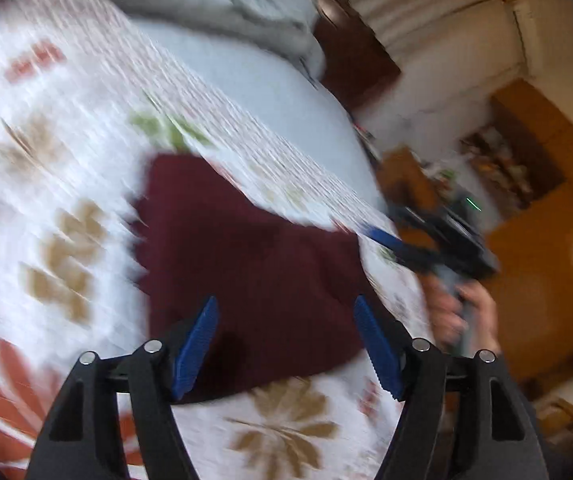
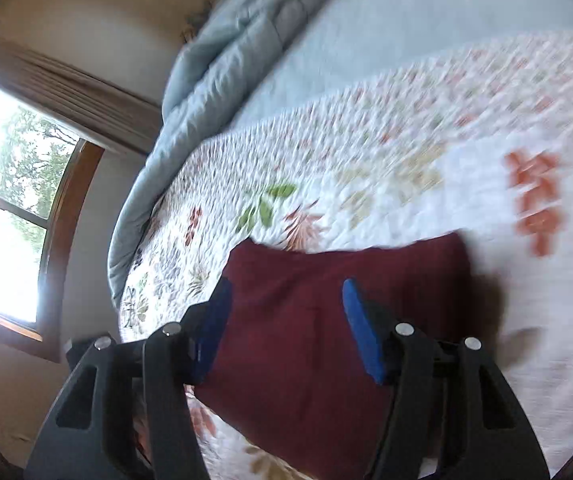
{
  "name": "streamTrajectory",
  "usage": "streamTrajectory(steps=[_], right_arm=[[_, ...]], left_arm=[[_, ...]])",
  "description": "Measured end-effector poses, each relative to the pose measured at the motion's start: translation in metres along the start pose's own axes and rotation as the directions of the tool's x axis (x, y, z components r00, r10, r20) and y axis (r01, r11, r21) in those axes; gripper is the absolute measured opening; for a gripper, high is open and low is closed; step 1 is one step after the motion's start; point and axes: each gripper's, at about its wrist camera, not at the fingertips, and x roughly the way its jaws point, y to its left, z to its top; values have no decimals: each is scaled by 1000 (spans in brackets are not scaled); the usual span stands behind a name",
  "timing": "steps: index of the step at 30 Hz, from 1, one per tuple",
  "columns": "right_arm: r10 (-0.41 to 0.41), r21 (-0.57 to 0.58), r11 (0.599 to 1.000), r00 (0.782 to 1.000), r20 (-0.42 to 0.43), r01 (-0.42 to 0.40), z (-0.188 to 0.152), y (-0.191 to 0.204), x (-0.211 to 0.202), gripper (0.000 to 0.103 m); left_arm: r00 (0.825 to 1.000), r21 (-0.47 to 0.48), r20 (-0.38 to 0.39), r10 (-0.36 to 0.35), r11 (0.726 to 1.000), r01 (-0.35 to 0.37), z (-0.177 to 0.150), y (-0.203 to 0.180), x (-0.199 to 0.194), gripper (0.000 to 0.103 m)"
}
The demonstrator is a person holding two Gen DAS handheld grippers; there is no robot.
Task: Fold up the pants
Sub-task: 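Lower the bundle onto the quilt and open both tools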
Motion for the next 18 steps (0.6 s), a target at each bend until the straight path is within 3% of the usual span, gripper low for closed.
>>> streamTrajectory(steps=[3, 4, 5, 8, 10, 11, 14, 17, 18], right_arm=[[2, 118, 993, 996, -88, 9, -2, -28, 48, 37], [-13, 143, 989, 996, -86, 25, -1, -40, 54, 10], [-19, 163, 986, 996, -85, 33, -6, -54, 53, 0], [99, 238, 968, 992, -73, -80, -20, -86, 38, 0], [66, 195, 979, 997, -49, -55, -22, -78, 15, 5], [92, 180, 980, 995, -26, -86, -26, -70, 1, 9], [214, 101, 972, 977, 13, -214, -56, -47, -30, 9], [218, 88, 972, 976, -21, -216, -89, -53, -30, 8], [195, 102, 976, 980, -30, -191, -96, -63, -24, 2]], left_arm=[[1000, -58, -29, 6, 998, -8, -14, 16, 22, 71], [1000, -83, -18, -14, 996, 13, -18, 23, 23, 71], [999, -96, -11, -36, 995, 35, -21, 29, 22, 68], [997, -118, -10, -76, 990, 74, -28, 45, 14, 60], [996, -116, -1, -85, 990, 85, -25, 52, 15, 60], [996, -120, 1, -90, 989, 90, -27, 57, 14, 60], [993, -134, 7, -116, 984, 116, -31, 71, 12, 60], [994, -127, 12, -112, 986, 112, -31, 65, 18, 60], [994, -126, 11, -109, 986, 109, -29, 63, 18, 60]])
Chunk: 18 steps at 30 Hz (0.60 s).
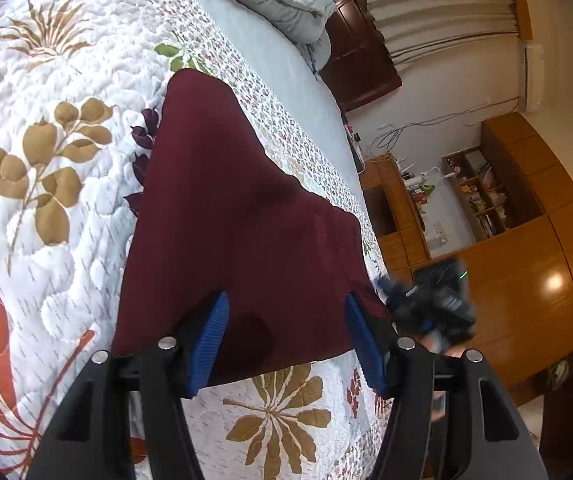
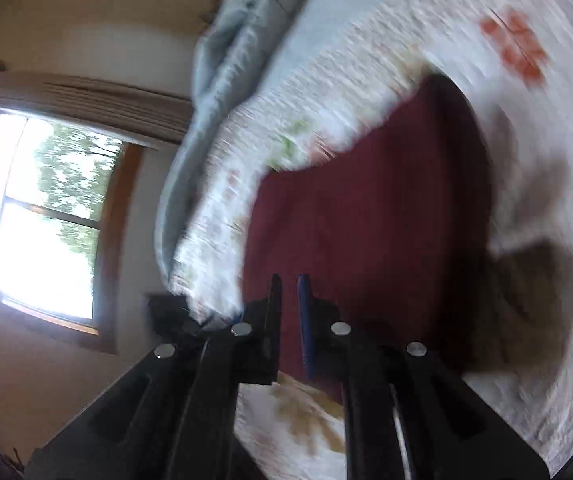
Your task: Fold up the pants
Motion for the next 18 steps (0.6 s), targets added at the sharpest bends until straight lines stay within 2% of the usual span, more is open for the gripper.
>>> streamTrajectory(steps=[1, 2, 4, 9, 10, 12, 14, 15, 16, 18], right_arm=[[-18, 44, 999, 1000, -1, 18, -7, -22, 5, 0], [28, 88, 996, 1000, -3, -27, -12, -44, 11, 0], [98, 135, 986, 995, 31, -101, -16, -58, 6, 0], [23, 109, 993, 996, 81, -32, -30, -38, -21, 0], [-14, 109, 994, 994, 112, 1, -37, -34, -34, 5], [-29, 105, 994, 985, 169, 12, -55, -26, -57, 15], [-94, 96, 993, 974, 208, 75, -86, -13, -82, 61], [-162, 86, 986, 959, 231, 146, -109, -1, -95, 69], [-200, 75, 979, 949, 245, 188, -125, 5, -103, 76], [-250, 65, 968, 930, 268, 242, -170, 19, -119, 85]], left_arm=[[1000, 2, -2, 4, 1000, -4, 0, 0, 0, 60], [1000, 1, -7, 5, 1000, -5, 1, -3, 3, 60], [1000, 4, -11, 10, 1000, -10, 0, -5, 4, 60], [1000, -24, 16, 23, 999, -23, -1, -11, -7, 60], [999, -30, 28, 46, 999, -46, -4, -17, -13, 62], [997, -5, 34, 74, 997, -73, -13, -34, -24, 69], [995, 61, 36, 91, 994, -94, -32, -60, -39, 78], [993, 89, 35, 112, 989, -115, -42, -71, -45, 81], [991, 119, 32, 131, 984, -133, -61, -86, -57, 88], [991, 123, 22, 128, 984, -130, -94, -102, -74, 93]])
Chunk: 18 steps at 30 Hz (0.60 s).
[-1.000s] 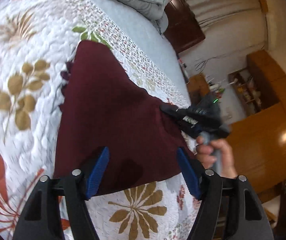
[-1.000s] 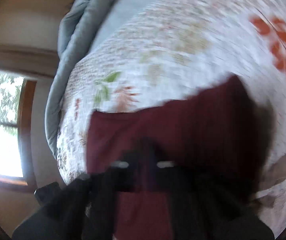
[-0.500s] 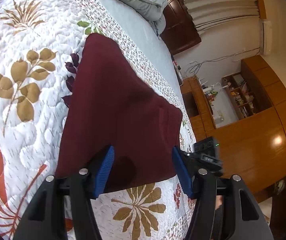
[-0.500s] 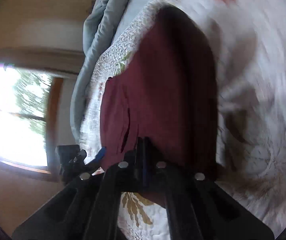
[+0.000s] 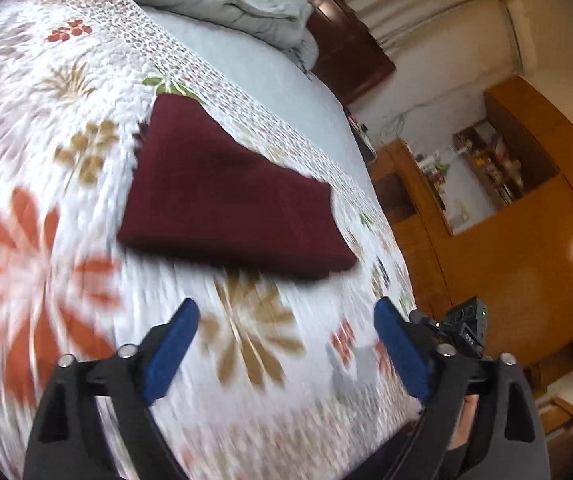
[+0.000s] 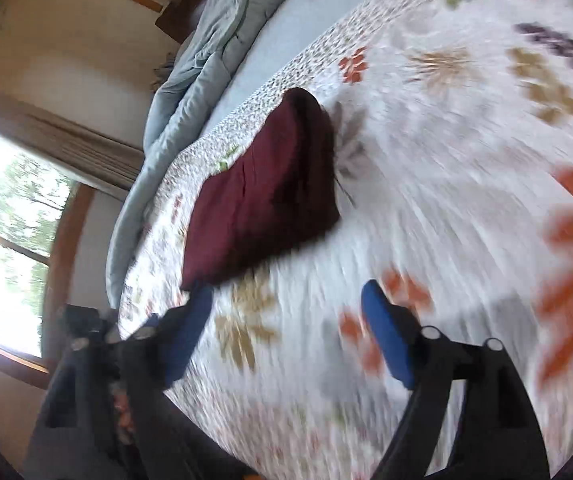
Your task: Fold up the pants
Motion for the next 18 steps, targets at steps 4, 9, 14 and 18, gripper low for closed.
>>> streamTrajectory(steps=[4, 9, 14, 18], right_arm=[[-75, -20, 997, 997, 25, 75, -64, 4, -34, 91], [-168, -9, 986, 985, 37, 169, -127, 13, -74, 96], [-327, -64, 941, 940, 94, 333, -169, 43, -104, 100], [-369, -249, 875, 904, 214, 416, -196, 97, -130, 100]], left_arm=[[992, 35, -23, 124, 992, -123, -63, -35, -33, 95], [957, 131, -11, 291, 949, -287, -126, -73, -62, 97], [845, 222, 174, 506, 816, -534, -170, -120, -98, 97], [760, 237, 294, 580, 726, -646, -187, -156, -121, 97]])
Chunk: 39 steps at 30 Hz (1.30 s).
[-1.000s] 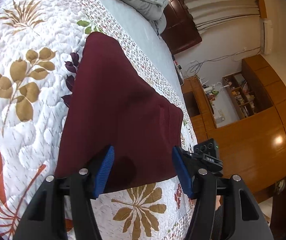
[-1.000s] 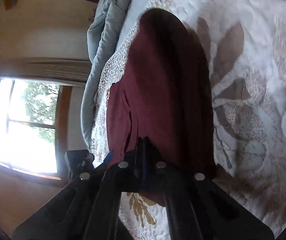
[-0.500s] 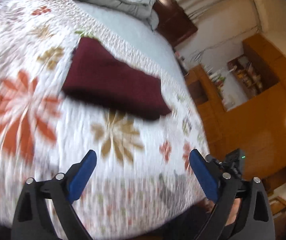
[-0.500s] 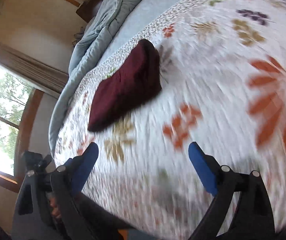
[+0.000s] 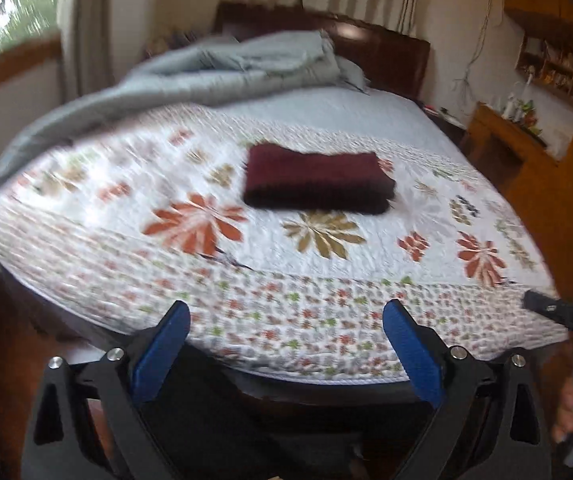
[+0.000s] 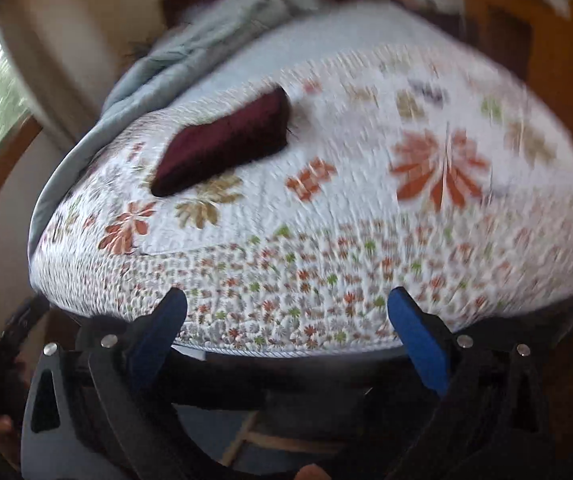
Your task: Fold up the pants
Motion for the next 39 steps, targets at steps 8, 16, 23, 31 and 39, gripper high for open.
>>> streamTrajectory(steps=[8, 16, 23, 31, 39], right_arm=[[5, -217, 975, 981, 196, 38, 4, 62, -81, 100], [8, -270, 962, 980, 199, 46, -2, 82, -90, 100], [-30, -248, 967, 993, 116, 59, -2, 78, -64, 100], [-58, -259, 962, 991, 123, 88, 2, 85, -60, 100], [-68, -273, 956, 988, 141, 105, 1, 90, -67, 100]], left_arm=[[992, 28, 118, 51, 998, -54, 15, -18, -74, 98], [988, 16, 134, 82, 996, -85, 12, -23, -93, 98], [993, 36, 68, 96, 994, -98, 11, -26, -69, 98], [995, 16, 45, 90, 996, -91, 14, -22, -57, 98], [995, 12, 41, 91, 996, -92, 13, -21, -59, 98]])
